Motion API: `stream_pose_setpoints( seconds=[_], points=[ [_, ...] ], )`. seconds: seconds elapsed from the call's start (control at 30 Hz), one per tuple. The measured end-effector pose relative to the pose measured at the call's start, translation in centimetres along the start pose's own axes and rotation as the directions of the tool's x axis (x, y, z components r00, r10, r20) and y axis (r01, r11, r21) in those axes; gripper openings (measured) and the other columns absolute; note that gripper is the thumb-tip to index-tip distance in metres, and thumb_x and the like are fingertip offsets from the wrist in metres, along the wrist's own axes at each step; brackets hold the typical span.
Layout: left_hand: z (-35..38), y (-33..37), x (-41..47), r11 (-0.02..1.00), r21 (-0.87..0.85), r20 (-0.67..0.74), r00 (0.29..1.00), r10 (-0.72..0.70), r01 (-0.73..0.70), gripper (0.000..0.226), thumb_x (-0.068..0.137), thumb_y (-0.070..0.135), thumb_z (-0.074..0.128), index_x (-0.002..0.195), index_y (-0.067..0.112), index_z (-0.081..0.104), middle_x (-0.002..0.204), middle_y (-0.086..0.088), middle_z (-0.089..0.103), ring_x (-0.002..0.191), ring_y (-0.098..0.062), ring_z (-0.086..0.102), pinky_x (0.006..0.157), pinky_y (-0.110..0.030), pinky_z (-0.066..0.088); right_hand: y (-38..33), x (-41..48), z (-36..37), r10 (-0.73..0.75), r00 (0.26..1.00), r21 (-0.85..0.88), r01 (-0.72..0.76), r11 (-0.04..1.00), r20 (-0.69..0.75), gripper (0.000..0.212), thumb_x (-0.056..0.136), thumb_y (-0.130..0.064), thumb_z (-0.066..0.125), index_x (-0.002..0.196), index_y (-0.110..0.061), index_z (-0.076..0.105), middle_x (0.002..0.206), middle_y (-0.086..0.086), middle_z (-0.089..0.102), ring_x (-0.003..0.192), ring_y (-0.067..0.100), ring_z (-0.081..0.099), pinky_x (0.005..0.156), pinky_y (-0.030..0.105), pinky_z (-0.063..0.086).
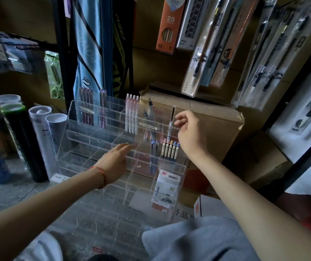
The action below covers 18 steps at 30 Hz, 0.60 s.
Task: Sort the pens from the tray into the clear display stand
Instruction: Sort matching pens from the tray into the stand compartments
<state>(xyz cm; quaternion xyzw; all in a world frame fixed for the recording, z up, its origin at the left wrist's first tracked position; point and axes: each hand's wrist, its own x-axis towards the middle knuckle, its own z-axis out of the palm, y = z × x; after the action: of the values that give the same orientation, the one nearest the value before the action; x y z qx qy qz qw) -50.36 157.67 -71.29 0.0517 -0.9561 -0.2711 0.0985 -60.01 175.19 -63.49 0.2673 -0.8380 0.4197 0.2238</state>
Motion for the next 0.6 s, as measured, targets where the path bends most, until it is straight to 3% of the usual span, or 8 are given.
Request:
stream_pose_setpoints(
  seconds=[0.07,0.1,0.17,0.23,0.33,0.4,0.5,0.6],
  points=[
    [-0.4,-3.2,-1.7,0.991,0.007,0.022,0.99,-0.137,0.136,0.053,0.093,0.0,0.037,0.142,0.019,0.034,0.147,-0.007,0.033,0.131,-0.023,0.039,0.108,-0.031,0.034,-2.5,-1.3,2.2,-0.156,0.96,0.002,0.16,0.987,0.234,0.029,0.085,0.014,0.041,0.098,-0.002,0.06,0.089,0.006,0.062,0.084,0.02,0.06,0.075,0.033,0.053],
    [-0.5,-4.9,-2.8,0.975,0.019,0.036,0.975,-0.221,0.22,0.052,0.093,0.001,0.038,0.141,0.019,0.034,0.146,-0.009,0.034,0.13,-0.025,0.04,0.106,-0.031,0.033,-3.7,-2.3,3.6,-0.213,0.898,0.008,0.227,0.974,0.386,0.028,0.086,0.012,0.041,0.1,-0.002,0.06,0.093,0.009,0.063,0.088,0.021,0.06,0.078,0.034,0.052],
    [-0.5,-8.2,-5.1,0.923,0.04,0.066,0.921,-0.384,0.382,0.051,0.092,0.002,0.041,0.141,0.015,0.035,0.145,-0.013,0.035,0.13,-0.028,0.04,0.104,-0.028,0.031,-5.6,-4.3,6.9,-0.267,0.72,0.005,0.343,0.939,0.641,0.029,0.085,0.008,0.041,0.103,-0.005,0.059,0.101,0.011,0.063,0.093,0.024,0.056,0.077,0.033,0.045],
    [-0.6,-11.2,-8.6,0.847,0.059,0.106,0.841,-0.531,0.528,0.05,0.092,0.004,0.042,0.141,0.012,0.035,0.144,-0.016,0.037,0.13,-0.029,0.04,0.102,-0.026,0.031,-7.0,-6.9,10.8,-0.243,0.549,0.025,0.375,0.927,0.8,0.029,0.083,0.004,0.042,0.106,-0.007,0.057,0.103,0.012,0.062,0.094,0.028,0.057,0.077,0.035,0.047],
    [-0.7,-14.9,-15.2,0.731,0.12,0.152,0.715,-0.683,0.672,0.047,0.094,0.01,0.044,0.14,0.012,0.037,0.142,-0.016,0.041,0.128,-0.028,0.043,0.098,-0.024,0.033,-7.3,-11.4,17.5,-0.099,0.373,0.006,0.243,0.97,0.923,0.03,0.085,0.002,0.039,0.106,-0.008,0.057,0.105,0.015,0.061,0.093,0.031,0.058,0.08,0.036,0.049],
    [-0.6,-17.0,-19.6,0.685,0.134,0.166,0.666,-0.728,0.716,0.043,0.093,0.01,0.046,0.136,0.01,0.043,0.139,-0.013,0.047,0.125,-0.025,0.048,0.094,-0.022,0.034,-6.9,-14.9,21.6,-0.015,0.315,-0.001,0.049,0.999,0.949,0.027,0.083,0.004,0.039,0.09,-0.012,0.059,0.098,0.017,0.062,0.087,0.03,0.059,0.074,0.035,0.05],
    [-0.1,-20.2,-24.6,0.587,0.172,0.188,0.559,-0.808,0.791,0.044,0.093,0.007,0.043,0.136,0.012,0.043,0.14,-0.007,0.046,0.126,-0.022,0.047,0.096,-0.02,0.031,-5.7,-19.8,26.4,0.165,0.259,-0.084,-0.295,0.952,0.952,0.032,0.084,0.008,0.037,0.07,-0.018,0.05,0.073,0.011,0.059,0.057,0.021,0.053,0.048,0.025,0.042],
    [1.5,-23.3,-27.1,0.466,0.138,0.194,0.438,-0.878,0.874,0.04,0.092,0.007,0.042,0.131,0.013,0.051,0.135,-0.012,0.052,0.123,-0.026,0.049,0.096,-0.024,0.036,-3.4,-23.5,29.6,0.313,0.17,-0.225,-0.4,0.888,0.934,0.029,0.087,0.006,0.037,0.073,-0.014,0.052,0.063,0.005,0.056,0.048,0.017,0.049,0.043,0.022,0.037]
  ],
)
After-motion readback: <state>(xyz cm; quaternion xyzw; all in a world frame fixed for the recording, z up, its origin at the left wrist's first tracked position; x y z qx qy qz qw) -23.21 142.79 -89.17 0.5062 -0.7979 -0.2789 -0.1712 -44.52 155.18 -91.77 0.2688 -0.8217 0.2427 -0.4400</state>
